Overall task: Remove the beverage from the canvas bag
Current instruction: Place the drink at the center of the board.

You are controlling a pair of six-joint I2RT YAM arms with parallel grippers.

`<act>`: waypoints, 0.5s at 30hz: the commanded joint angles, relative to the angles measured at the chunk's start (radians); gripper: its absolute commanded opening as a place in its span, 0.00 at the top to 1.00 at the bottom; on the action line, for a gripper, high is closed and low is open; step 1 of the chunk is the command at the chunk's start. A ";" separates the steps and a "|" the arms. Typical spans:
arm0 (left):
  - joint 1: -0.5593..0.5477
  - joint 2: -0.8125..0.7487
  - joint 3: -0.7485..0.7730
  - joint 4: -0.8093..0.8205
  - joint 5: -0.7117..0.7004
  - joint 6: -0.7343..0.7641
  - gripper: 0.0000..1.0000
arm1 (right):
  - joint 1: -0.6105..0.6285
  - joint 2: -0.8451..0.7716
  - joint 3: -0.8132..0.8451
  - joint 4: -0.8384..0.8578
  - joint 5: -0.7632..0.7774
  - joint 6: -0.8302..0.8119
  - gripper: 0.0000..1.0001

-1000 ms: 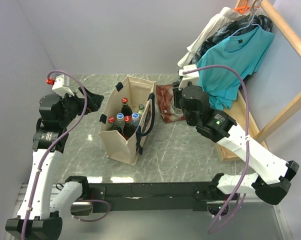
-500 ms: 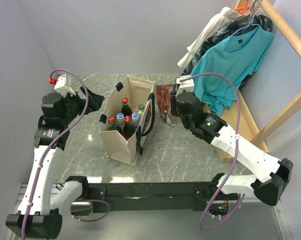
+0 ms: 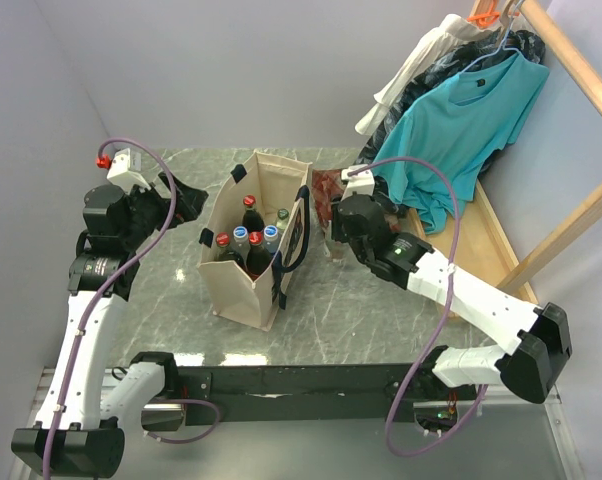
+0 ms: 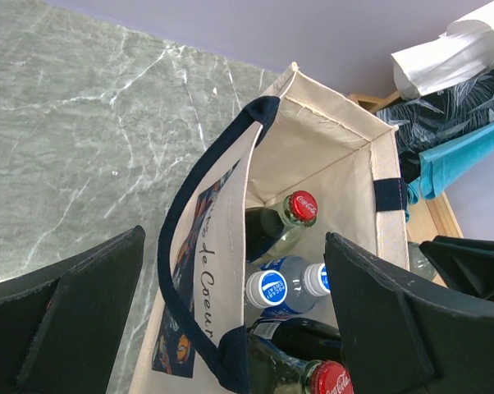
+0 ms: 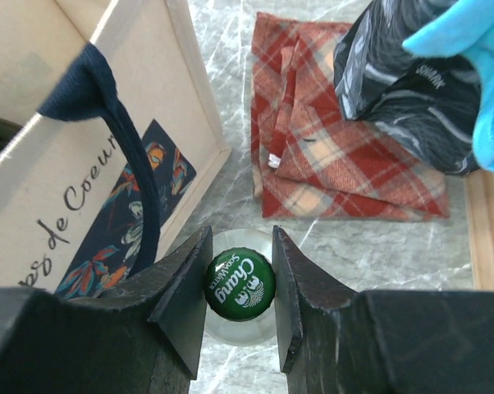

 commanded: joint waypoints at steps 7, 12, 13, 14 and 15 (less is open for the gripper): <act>0.000 0.008 -0.016 0.051 -0.008 -0.012 0.04 | -0.007 0.013 -0.025 0.254 0.048 0.034 1.00; 0.000 0.008 -0.023 0.043 -0.021 -0.008 0.04 | -0.007 0.030 -0.094 0.400 0.068 -0.022 1.00; 0.000 0.008 -0.027 0.043 -0.024 -0.008 0.04 | -0.007 0.036 -0.099 0.418 0.075 -0.028 1.00; 0.000 0.007 -0.028 0.040 -0.027 -0.004 0.04 | -0.007 0.044 -0.102 0.431 0.072 -0.034 1.00; 0.000 0.007 -0.028 0.040 -0.027 -0.003 0.04 | -0.007 0.047 -0.108 0.443 0.061 -0.039 1.00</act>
